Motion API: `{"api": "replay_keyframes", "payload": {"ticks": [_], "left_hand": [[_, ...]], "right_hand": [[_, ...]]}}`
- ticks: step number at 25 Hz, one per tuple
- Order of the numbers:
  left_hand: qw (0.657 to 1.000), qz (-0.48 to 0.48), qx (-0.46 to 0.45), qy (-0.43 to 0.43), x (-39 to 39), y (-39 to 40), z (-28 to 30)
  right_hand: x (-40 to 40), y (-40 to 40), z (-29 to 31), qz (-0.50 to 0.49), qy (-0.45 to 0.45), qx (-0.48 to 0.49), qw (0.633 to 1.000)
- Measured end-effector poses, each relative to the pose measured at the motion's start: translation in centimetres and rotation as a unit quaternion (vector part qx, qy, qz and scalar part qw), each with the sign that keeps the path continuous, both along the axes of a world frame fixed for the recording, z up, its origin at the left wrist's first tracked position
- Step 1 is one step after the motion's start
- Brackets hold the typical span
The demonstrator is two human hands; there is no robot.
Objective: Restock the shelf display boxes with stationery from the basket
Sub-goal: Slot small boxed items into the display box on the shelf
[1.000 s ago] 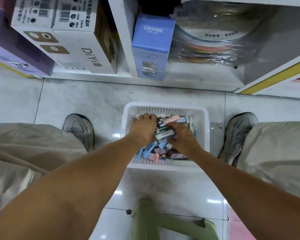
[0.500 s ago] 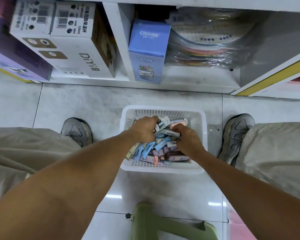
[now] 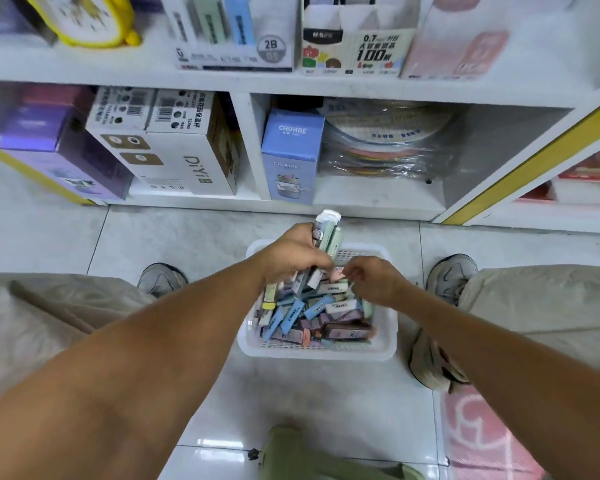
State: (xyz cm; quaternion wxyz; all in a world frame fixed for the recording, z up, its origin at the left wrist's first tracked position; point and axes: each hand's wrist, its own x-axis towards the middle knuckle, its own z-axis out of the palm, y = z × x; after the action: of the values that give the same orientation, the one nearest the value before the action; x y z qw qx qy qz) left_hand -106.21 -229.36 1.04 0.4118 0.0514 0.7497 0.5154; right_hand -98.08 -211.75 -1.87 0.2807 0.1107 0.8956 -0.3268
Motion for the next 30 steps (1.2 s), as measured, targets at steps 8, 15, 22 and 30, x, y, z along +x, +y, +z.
{"api": "replay_keyframes", "payload": {"ticks": [8,15,22,30], "left_hand": [[0.983,0.094,0.096,-0.127,-0.8,-0.5,8.7],[0.972,0.104,0.141,-0.154,-2.2,-1.7,17.6],[0.971,0.103,0.178,-0.119,-3.7,-3.3,27.2],[0.958,0.156,0.221,-0.096,-7.7,-5.0,31.8]], "right_hand": [[-2.9,1.0,11.8,-0.169,-0.087,-0.378,0.906],[-5.0,0.0,21.6,-0.099,-0.047,-0.417,0.902],[-7.5,-2.3,29.7,-0.055,0.096,-0.410,0.905],[-12.6,-3.3,35.3,-0.102,0.176,-0.398,0.894]]}}
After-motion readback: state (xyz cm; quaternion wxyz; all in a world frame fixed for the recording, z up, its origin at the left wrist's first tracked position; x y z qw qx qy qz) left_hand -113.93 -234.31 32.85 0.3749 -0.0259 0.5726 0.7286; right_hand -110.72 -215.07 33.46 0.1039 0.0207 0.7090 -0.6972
